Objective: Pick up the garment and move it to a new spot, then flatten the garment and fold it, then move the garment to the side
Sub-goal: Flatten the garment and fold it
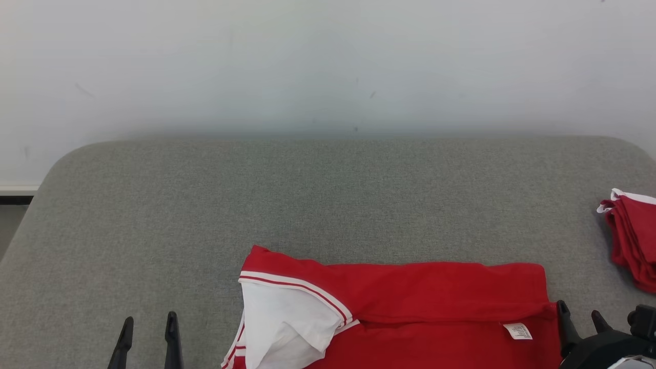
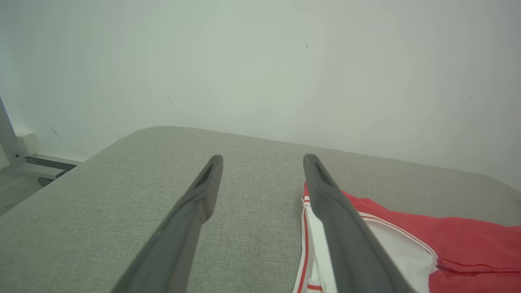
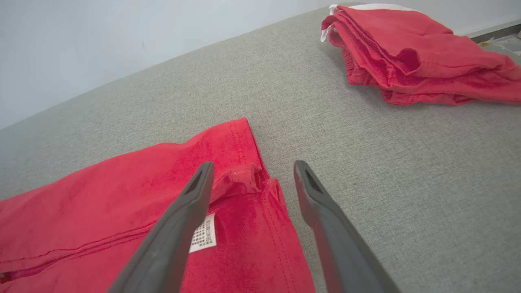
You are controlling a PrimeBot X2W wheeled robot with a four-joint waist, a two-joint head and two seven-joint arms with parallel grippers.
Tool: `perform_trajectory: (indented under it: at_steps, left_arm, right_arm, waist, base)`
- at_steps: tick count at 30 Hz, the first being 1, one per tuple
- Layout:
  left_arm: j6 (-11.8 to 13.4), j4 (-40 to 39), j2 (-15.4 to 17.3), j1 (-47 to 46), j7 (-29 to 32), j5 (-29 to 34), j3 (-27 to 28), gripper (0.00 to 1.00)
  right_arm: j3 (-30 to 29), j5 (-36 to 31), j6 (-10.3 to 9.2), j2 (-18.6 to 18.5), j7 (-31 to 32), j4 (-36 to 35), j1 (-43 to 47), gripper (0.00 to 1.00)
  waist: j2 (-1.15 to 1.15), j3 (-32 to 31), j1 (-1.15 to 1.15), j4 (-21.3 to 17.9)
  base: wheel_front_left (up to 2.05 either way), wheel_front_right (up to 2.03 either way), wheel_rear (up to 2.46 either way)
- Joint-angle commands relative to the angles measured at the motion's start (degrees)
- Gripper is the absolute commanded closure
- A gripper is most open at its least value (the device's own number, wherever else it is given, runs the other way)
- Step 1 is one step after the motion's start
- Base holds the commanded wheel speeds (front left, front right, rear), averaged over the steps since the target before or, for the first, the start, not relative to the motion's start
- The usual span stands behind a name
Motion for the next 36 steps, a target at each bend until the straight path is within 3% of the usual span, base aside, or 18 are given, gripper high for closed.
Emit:
perform_trajectory:
  at_steps: [1,13,27,36]
  left_arm:
    - [-0.3,0.2,-0.1,0.6,-0.1,-0.1,0.0,0.00]
    - [-0.3,0.4,-0.1,-0.5,-0.1,-0.8,-1.2,0.00]
    - [-0.3,0.3,-0.1,-2.8,-0.1,-1.0,-2.2,0.00]
    - [-0.3,0.6,-0.1,-3.2,-0.1,-1.1,-2.1,0.00]
  right_arm:
    - [-0.5,-0.6,-0.14,-0.4,1.0,0.4,-0.8,0.00]
    - [-5.1,-3.7,-0.14,-1.3,15.1,2.8,-6.8,0.00]
    - [-7.3,-7.4,-0.14,-1.0,21.2,7.8,-10.7,0.00]
    - [-4.7,-6.0,0.10,0.2,25.8,10.0,-10.4,0.00]
  waist:
    - [0.00,0.1,0.00,0.1]
    - [0.00,2.8,0.00,2.3]
    - [0.00,7.0,0.00,5.1]
    - [0.00,7.6,0.00,6.0]
  base:
    - [0.00,0.00,0.00]
    - [0.00,0.00,0.00]
    - [0.00,0.00,0.00]
    - [0.00,0.00,0.00]
